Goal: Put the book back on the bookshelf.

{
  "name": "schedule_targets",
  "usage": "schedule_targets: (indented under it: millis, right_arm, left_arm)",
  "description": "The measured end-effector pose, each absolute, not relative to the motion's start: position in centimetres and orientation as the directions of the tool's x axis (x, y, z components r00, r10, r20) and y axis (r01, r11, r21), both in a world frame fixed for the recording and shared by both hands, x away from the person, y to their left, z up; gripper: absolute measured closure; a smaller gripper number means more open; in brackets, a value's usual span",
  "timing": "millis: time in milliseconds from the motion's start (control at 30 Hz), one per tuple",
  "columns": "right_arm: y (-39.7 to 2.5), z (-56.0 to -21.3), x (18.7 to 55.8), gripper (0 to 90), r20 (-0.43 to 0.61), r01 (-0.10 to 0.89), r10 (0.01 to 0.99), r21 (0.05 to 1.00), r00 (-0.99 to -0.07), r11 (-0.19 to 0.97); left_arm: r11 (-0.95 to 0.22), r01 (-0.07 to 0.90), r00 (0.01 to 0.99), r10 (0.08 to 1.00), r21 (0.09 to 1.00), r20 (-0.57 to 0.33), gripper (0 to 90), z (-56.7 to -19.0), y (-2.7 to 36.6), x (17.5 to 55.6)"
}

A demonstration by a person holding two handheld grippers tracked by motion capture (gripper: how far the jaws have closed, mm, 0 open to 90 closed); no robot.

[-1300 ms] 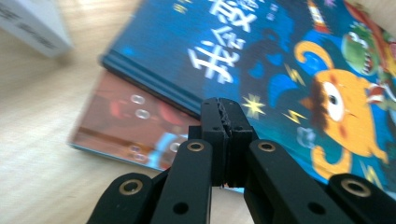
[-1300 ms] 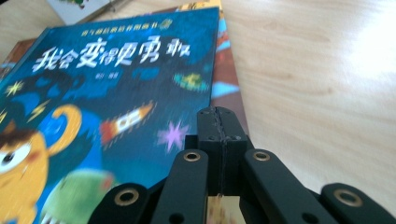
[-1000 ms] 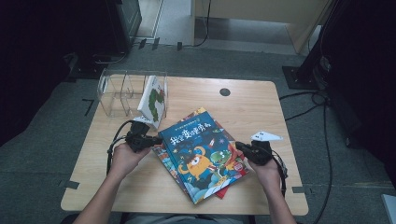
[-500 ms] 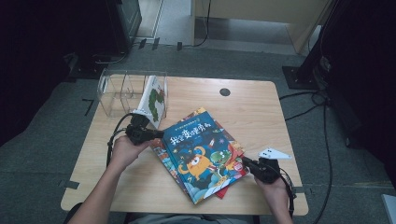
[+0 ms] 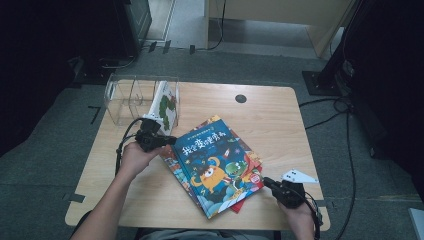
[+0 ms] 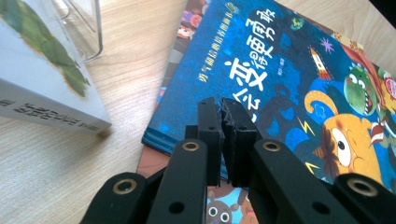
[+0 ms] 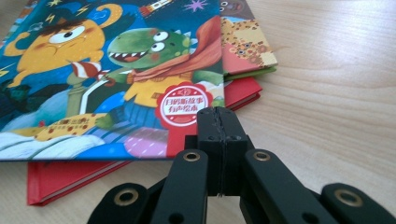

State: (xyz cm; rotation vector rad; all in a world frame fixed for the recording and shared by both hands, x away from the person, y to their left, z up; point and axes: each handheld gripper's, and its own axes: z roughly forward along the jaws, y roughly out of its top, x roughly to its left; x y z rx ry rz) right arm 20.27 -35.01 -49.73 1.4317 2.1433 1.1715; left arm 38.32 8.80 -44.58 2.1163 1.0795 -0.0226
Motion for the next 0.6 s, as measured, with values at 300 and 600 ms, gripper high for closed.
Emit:
schedule_targets:
  millis: [300,600]
  right_arm:
    - [-35.1,-49.9,19.9,90.0,0.191,0.657,0.874,0.733,-0.447,0.176]
    - [-35.1,-50.2,21.4,90.0,0.18,0.662,0.879,0.727,-0.442,0.184]
  left_arm:
    - [-0.365,0.703,0.641,0.696,0.61,-0.322,87.4,-44.5,9.1,38.0]
    - [-0.353,0.714,0.618,0.723,0.604,-0.309,86.9,-44.7,10.1,37.5]
